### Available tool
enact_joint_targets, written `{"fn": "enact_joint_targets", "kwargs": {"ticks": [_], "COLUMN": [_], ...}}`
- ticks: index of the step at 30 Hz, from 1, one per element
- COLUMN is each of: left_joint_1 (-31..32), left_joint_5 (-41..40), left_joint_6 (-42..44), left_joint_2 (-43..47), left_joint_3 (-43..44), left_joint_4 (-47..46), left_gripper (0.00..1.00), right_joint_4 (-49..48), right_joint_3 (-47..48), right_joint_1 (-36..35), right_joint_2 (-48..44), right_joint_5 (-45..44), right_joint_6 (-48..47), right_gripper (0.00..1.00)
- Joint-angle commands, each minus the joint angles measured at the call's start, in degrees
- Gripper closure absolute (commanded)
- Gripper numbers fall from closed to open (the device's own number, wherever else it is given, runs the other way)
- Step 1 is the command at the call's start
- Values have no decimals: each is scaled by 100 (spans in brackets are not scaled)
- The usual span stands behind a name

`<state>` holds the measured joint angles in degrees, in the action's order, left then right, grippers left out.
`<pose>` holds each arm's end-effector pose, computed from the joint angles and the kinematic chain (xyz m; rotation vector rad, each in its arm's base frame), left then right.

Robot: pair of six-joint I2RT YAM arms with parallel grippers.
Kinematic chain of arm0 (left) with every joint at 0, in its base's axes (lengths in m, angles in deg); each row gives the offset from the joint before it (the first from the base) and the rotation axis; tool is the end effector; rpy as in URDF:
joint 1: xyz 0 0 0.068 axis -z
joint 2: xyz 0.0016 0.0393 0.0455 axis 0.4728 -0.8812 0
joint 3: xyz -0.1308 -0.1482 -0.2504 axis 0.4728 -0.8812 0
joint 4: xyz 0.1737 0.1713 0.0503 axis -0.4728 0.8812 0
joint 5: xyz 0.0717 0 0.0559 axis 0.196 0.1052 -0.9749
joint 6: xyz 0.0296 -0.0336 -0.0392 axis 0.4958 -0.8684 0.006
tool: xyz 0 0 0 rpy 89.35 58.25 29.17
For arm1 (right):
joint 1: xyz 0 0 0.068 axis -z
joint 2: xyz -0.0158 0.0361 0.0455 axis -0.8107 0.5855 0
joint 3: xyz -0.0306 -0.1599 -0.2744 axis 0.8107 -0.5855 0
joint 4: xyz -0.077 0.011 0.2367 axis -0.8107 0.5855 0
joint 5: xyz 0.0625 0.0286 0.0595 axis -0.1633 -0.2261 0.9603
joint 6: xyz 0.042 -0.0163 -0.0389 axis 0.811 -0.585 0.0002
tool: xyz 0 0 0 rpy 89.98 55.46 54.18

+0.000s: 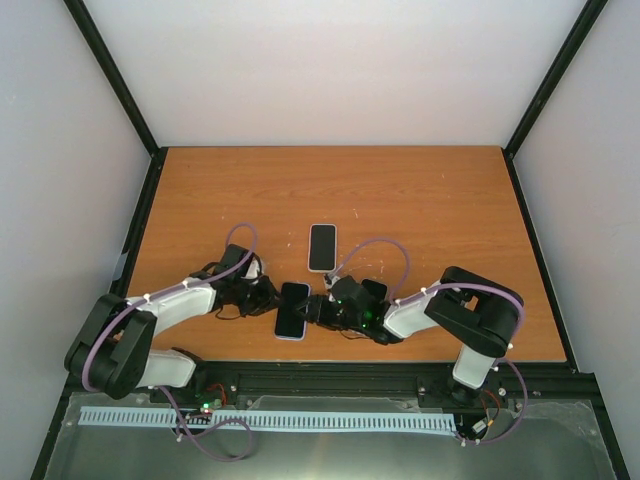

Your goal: Put the phone into the phone case

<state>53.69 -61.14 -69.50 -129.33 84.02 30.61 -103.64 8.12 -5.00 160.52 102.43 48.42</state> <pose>0.1676 -0.1019 0.1839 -0.4663 2.8686 -0.9834 0.1495 0.2689 0.1656 0.0167 2.5342 1.3602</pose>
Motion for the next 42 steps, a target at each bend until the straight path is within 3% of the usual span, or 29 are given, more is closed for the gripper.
{"fn": "enact_joint_targets", "kwargs": {"ticks": [1, 5, 10, 23, 25, 32, 35, 42], "left_joint_1": [100, 95, 101, 98, 98, 86, -13, -591], "left_joint_5": [788, 644, 856, 1129, 1153, 963, 985, 1479], "left_joint_6": [-234, -176, -225, -358, -400, -523, -538, -397], "left_joint_2": [87, 194, 332, 352, 359, 664, 1010, 2174], "left_joint_3": [-116, -104, -177, -371, -419, -417, -380, -246], "left_joint_4": [-210, 9, -127, -516, -569, -404, -344, -276], "left_gripper": [73, 64, 64, 64, 65, 62, 60, 37], "right_joint_4": [-1488, -2064, -2576, -2539, -2694, -2849, -2910, -2737], "right_joint_3": [-71, -330, -483, -293, -296, -509, -678, -1019], "right_joint_1": [49, 120, 204, 212, 211, 302, 430, 630], "right_joint_2": [3, -1, 77, 534, 681, 745, 522, -460], "right_joint_5": [406, 467, 555, 942, 1002, 941, 997, 1177], "right_joint_6": [216, 261, 378, 535, 604, 675, 607, 283], "right_gripper": [46, 46, 46, 46, 49, 77, 84, 88]}}
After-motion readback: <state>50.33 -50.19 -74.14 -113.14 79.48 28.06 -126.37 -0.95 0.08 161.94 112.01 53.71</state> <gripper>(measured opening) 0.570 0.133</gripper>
